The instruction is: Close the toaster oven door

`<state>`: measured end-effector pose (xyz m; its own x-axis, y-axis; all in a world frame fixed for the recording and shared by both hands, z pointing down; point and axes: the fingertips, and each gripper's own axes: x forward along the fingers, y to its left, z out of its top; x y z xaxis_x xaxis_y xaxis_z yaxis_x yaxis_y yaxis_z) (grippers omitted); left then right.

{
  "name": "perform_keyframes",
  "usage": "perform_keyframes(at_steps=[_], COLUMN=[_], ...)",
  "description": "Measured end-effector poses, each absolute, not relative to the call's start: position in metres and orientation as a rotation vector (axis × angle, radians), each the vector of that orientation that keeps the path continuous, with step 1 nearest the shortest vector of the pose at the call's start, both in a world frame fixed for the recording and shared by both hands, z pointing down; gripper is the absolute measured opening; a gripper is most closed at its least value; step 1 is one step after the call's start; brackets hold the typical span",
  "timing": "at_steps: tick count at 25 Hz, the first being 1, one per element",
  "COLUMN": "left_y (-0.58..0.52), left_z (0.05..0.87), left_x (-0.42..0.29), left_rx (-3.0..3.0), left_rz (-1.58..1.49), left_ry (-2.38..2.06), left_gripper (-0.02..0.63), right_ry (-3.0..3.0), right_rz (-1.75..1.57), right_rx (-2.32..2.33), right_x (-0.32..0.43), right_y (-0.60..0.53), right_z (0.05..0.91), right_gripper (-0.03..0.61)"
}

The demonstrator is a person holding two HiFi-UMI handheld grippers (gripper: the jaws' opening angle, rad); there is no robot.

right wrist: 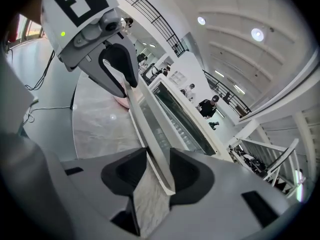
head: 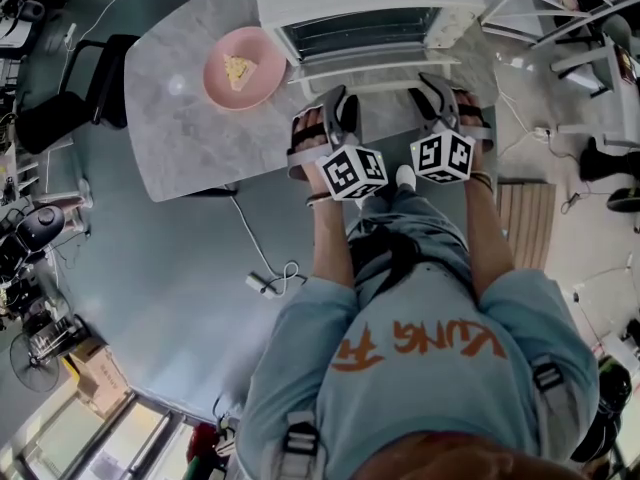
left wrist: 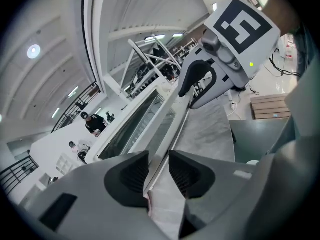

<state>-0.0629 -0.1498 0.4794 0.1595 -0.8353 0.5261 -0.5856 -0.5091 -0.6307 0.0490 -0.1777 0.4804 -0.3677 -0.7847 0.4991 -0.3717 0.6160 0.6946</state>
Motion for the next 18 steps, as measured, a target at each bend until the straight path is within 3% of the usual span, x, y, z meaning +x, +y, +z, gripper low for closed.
perform_keyframes(at_steps=[18], left_y=[-0.217], left_z=[0.444], left_x=[-0.072], left_rx=[-2.073], left_rz=[-1.199], left_ry=[1.457], left_gripper=[0.123], right_ry=[-2.016], right_rz=[-0.713], right_rx=[0.978], right_x=[0.039], right_y=[-0.239], right_z=[0.443], right_gripper=[0.149])
